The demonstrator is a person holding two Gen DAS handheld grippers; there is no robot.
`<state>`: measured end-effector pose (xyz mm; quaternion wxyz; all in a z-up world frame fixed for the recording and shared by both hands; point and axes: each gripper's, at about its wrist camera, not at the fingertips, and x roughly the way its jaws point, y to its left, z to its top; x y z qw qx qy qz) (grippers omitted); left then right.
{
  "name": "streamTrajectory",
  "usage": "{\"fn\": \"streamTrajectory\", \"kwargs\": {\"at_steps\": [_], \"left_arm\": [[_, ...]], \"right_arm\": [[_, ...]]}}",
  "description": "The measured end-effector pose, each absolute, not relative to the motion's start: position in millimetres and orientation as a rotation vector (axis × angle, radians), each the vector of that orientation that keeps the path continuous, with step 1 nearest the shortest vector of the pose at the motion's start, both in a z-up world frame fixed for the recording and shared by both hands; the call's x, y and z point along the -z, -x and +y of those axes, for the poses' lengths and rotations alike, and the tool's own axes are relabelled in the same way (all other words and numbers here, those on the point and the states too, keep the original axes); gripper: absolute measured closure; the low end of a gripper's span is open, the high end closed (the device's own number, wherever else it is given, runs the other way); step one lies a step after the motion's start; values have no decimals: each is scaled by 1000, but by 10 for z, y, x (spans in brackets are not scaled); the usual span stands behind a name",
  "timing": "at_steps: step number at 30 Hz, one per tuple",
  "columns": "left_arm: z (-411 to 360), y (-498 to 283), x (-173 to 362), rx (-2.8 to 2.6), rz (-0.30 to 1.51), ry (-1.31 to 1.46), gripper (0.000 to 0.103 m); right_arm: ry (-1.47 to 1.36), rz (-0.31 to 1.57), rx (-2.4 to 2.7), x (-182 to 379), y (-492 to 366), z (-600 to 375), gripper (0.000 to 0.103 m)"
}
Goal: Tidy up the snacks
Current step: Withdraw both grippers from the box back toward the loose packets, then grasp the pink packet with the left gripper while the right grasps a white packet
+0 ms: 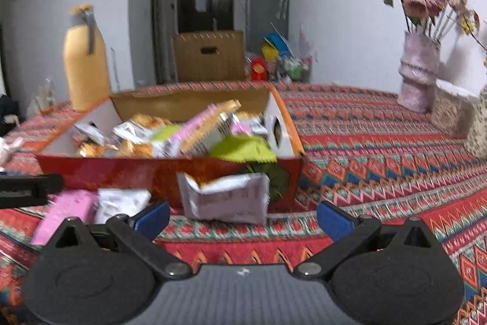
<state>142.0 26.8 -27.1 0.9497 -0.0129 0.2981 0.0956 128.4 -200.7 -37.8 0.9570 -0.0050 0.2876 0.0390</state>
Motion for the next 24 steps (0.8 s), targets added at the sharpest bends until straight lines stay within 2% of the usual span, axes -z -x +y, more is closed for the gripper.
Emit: {"fn": "streamTrajectory", "kwargs": {"at_steps": [24], "left_arm": [[434,-1505,456,-158,671,125,0]], "right_arm": [[-18,629,-89,564,-1762,-1844,1]]}}
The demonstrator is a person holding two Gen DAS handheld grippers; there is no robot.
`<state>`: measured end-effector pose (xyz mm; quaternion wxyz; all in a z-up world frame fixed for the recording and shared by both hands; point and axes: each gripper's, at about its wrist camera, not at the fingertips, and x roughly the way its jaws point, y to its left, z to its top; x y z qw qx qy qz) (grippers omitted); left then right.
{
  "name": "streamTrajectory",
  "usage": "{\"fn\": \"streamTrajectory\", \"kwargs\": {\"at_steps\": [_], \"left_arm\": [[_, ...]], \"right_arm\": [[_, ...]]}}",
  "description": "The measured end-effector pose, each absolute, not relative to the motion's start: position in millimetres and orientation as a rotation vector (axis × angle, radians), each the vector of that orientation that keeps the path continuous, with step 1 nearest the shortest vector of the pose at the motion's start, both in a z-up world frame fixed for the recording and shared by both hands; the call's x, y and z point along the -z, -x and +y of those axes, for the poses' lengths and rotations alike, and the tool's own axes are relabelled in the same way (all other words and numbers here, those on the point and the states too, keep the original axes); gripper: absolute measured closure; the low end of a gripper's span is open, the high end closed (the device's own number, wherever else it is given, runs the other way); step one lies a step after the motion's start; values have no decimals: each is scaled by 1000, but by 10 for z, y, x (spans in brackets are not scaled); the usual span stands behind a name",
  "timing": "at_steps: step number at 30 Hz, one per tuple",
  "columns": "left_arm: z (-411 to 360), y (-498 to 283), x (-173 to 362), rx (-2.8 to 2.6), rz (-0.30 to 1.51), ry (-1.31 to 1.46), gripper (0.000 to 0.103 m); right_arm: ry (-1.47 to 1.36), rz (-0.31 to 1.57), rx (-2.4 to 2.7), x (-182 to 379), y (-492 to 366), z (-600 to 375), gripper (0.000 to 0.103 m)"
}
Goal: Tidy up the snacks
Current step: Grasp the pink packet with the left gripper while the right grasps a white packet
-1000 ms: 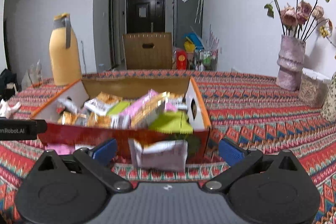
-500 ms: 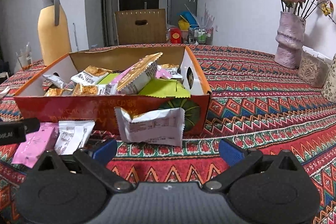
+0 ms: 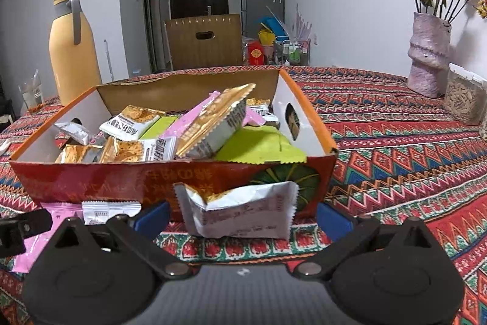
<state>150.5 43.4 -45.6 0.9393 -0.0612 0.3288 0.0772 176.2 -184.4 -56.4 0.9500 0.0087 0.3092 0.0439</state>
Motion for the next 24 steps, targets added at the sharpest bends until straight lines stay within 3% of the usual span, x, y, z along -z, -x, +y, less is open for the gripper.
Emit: {"fn": "streamTrajectory", "kwargs": {"at_steps": [8,15,24], "left_arm": [[424,-1519,471,-165,686,119,0],[420,-1523,483,-168,691,117,0],[417,-1535,498,-161,701,116,0]], "right_arm": [[-50,629,-118,646,-1803,-1870,10],[-70,630,-126,668,-1790,-1909,31],[-83,579,-120,630,-1659,-1970,41]]}}
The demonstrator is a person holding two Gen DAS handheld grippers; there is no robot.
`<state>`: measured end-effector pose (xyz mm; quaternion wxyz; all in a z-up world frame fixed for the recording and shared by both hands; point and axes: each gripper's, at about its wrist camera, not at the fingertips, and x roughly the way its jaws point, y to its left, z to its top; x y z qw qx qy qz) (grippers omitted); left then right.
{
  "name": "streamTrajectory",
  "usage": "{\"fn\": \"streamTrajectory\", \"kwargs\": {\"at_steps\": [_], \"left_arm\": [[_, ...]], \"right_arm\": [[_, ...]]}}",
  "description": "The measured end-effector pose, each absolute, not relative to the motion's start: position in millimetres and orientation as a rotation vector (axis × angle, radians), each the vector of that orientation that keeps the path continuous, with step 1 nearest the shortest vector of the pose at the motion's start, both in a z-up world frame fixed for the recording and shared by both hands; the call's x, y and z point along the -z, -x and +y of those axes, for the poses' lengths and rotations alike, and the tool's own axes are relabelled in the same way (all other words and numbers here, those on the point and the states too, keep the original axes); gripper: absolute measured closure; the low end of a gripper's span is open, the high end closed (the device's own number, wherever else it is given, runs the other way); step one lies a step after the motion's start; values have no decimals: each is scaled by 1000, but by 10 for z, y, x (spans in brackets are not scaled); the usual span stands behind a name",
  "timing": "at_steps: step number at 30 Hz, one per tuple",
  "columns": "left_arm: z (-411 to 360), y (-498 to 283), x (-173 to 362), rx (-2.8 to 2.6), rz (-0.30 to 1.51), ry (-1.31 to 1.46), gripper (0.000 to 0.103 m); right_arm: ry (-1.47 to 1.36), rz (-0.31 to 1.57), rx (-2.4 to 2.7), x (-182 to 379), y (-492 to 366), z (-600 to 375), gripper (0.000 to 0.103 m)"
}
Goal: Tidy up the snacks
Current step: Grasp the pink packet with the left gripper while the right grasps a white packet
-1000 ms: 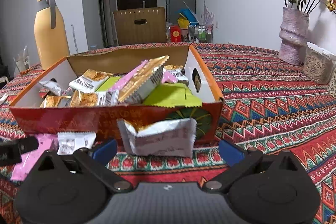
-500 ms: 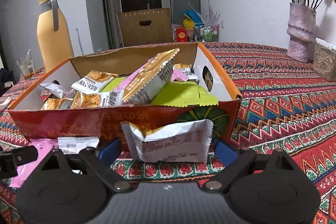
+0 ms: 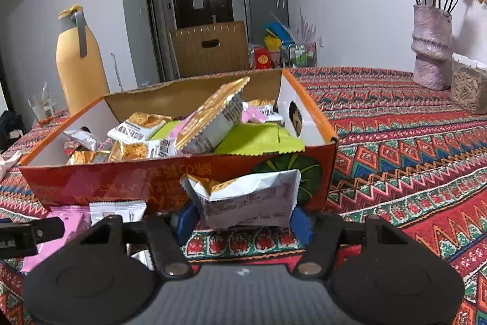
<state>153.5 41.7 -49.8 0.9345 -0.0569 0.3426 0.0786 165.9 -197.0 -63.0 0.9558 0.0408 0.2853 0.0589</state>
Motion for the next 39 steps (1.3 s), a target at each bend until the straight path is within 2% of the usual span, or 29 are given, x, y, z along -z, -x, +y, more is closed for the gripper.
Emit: {"fn": "streamTrajectory", "kwargs": {"at_steps": [14,23,35,38,39], "left_arm": [[376,-1603,529,-157,731,105,0],[206,-1656,444,-169,759,49,0],[98,-1830,602,-220,835,12,1],[98,-1819,598,-208,833,29,6],[101,-1811,592,-195,833,39,12]], "right_arm": [[-98,466,-79,545,-1330,-2087,41],[-137,442,-93,531,-1257,-2185,41],[-169,427,-132,520,-1208,-2233,41],[-174,425,-136,519,-1203,-2237,41],[-174,425,-137,519,-1201,-2237,41]]}}
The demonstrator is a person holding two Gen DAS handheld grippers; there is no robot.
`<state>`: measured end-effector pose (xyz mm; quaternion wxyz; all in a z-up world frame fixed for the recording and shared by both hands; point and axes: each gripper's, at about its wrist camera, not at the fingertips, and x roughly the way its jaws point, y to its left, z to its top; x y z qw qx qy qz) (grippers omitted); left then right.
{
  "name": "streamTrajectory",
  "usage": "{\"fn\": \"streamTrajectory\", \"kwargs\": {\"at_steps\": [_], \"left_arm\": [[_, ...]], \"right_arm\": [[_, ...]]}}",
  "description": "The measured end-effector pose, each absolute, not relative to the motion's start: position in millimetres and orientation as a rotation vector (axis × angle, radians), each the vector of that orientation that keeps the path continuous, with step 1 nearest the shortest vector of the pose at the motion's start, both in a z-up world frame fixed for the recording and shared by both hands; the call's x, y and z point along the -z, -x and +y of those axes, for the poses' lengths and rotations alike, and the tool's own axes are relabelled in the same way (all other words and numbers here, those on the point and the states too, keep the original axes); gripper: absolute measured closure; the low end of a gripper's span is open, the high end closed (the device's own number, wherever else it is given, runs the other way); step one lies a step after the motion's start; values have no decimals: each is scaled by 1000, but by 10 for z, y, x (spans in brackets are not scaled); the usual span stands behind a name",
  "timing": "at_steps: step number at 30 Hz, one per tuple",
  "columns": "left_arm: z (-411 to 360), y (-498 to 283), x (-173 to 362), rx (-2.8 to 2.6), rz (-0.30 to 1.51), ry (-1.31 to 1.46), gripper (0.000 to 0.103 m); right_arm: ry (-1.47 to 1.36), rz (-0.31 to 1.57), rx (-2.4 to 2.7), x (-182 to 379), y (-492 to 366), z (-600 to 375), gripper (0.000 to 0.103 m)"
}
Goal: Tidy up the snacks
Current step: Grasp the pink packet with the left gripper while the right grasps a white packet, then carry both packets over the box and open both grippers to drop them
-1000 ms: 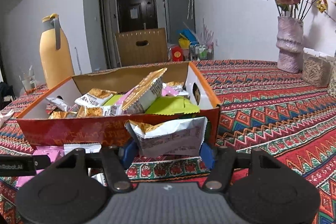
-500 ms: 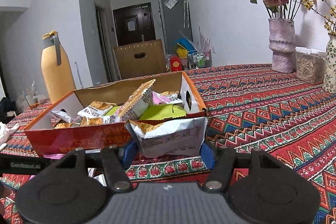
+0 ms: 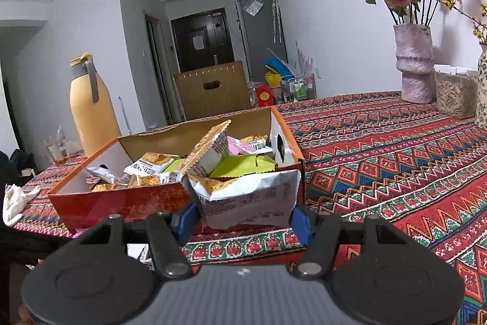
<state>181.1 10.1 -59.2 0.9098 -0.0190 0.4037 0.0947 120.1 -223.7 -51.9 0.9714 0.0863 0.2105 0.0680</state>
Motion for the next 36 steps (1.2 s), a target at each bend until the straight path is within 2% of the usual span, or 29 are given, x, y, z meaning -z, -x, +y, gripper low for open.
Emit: {"fn": "streamTrajectory", "kwargs": {"at_steps": [1,5,19,36], "left_arm": [[107,-1798,582,-177,832,53,21],[68,-1719,549,-139,818,43,40],[158,-1504,463,-142,792,53,40],[194,-1129,-15,-101,654,69,40]], "right_arm": [[-175,425,-139,519,-1200,-2238,41],[-176,425,-139,523,-1197,-2235,41],[-172,401,-145,517,-1167,-2212,41],[-157,359,-143,367,-953,-2216,41]]}}
